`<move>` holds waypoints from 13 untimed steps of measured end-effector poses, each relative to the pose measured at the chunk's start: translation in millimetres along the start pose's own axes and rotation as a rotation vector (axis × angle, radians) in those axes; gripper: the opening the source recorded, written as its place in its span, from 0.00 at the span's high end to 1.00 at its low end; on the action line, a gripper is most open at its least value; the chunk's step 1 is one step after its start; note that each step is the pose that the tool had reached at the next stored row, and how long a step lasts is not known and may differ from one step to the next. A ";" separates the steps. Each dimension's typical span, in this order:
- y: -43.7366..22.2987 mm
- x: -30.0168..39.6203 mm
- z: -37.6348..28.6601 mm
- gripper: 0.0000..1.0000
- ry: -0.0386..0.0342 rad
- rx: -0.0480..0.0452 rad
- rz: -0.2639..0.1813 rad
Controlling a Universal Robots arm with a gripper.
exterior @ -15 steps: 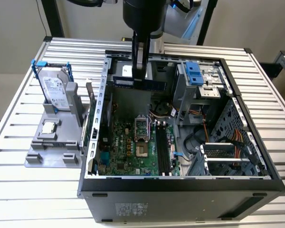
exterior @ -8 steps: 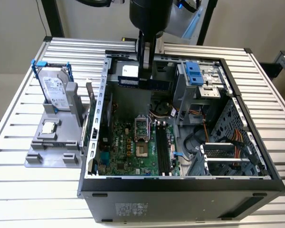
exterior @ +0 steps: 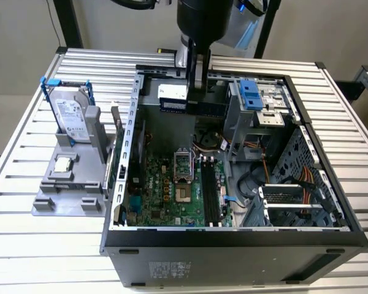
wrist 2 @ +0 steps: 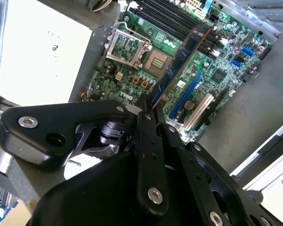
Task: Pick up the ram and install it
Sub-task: 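Pick up the ram and move it above insertion slot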
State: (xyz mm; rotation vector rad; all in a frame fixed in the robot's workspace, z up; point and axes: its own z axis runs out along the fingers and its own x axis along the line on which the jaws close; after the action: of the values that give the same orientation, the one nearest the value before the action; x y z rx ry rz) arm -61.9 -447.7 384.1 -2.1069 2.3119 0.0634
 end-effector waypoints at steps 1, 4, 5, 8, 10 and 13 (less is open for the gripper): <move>-1.7 -0.3 0.0 1.00 0.0000 0.0000 0.000; -6.8 -1.0 -0.1 1.00 0.0000 0.0000 0.000; -8.6 -1.3 -0.1 1.00 0.0000 0.0000 0.000; -14.0 -2.0 -0.2 1.00 0.0000 0.0000 0.000; -17.5 -2.5 -0.3 1.00 0.0000 0.0000 0.000; -23.0 -3.2 -0.4 1.00 0.0000 0.0000 -0.001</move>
State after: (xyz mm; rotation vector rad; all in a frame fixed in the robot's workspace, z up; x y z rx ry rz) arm -38.6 -446.6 384.1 -2.1076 2.3112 0.0634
